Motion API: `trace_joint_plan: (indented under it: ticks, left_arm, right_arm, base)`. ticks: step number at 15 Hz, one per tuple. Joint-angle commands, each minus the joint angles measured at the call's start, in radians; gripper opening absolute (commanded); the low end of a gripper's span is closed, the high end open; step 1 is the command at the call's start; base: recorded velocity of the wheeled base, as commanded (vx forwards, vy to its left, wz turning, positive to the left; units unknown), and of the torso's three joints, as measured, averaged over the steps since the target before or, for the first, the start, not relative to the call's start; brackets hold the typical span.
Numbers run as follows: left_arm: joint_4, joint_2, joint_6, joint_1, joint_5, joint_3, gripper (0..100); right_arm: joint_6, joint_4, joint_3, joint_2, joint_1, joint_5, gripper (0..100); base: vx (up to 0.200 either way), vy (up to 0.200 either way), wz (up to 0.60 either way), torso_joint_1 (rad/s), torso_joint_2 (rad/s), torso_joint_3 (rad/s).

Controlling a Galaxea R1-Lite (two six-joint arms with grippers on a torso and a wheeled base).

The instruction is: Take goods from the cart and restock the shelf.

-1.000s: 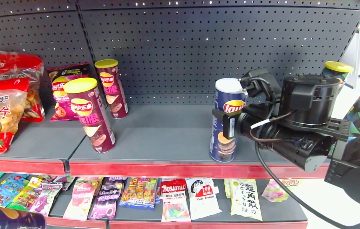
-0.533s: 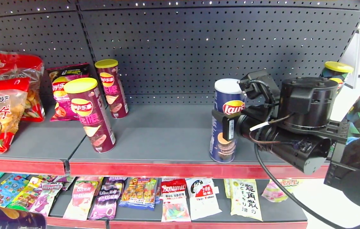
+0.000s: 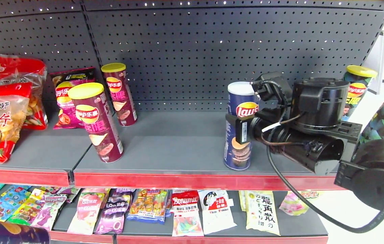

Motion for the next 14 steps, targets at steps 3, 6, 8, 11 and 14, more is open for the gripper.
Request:
trace_joint_plan:
  ticks: [3, 6, 8, 11, 14]
  left_arm:
    - [0.000, -0.001, 0.000, -0.001, 0.000, 0.001, 0]
    - [0.000, -0.004, 0.000, 0.001, 0.000, 0.001, 0]
    - [0.000, -0.006, 0.000, 0.001, 0.000, 0.001, 0]
    - [0.000, -0.010, 0.000, 0.001, 0.000, 0.002, 0]
    - [0.000, -0.019, 0.000, 0.001, 0.000, 0.013, 0]
  right_arm:
    - [-0.001, -0.020, -0.020, 0.020, -0.033, 0.001, 0]
    - [-0.001, -0.035, 0.026, 0.016, -0.019, 0.001, 0]
    - [-0.006, -0.060, 0.027, 0.028, -0.018, 0.001, 0]
    - [-0.008, -0.061, 0.052, 0.026, -0.012, 0.002, 0]
    - [-0.009, -0.083, 0.083, 0.016, 0.004, 0.001, 0]
  base:
    - [0.000, 0.000, 0.00, 0.000, 0.00, 0.000]
    - [0.000, 0.000, 0.00, 0.000, 0.00, 0.000]
    - [0.000, 0.000, 0.00, 0.000, 0.00, 0.000]
    - [0.000, 0.000, 0.00, 0.000, 0.00, 0.000]
    - [0.000, 0.000, 0.00, 0.000, 0.00, 0.000]
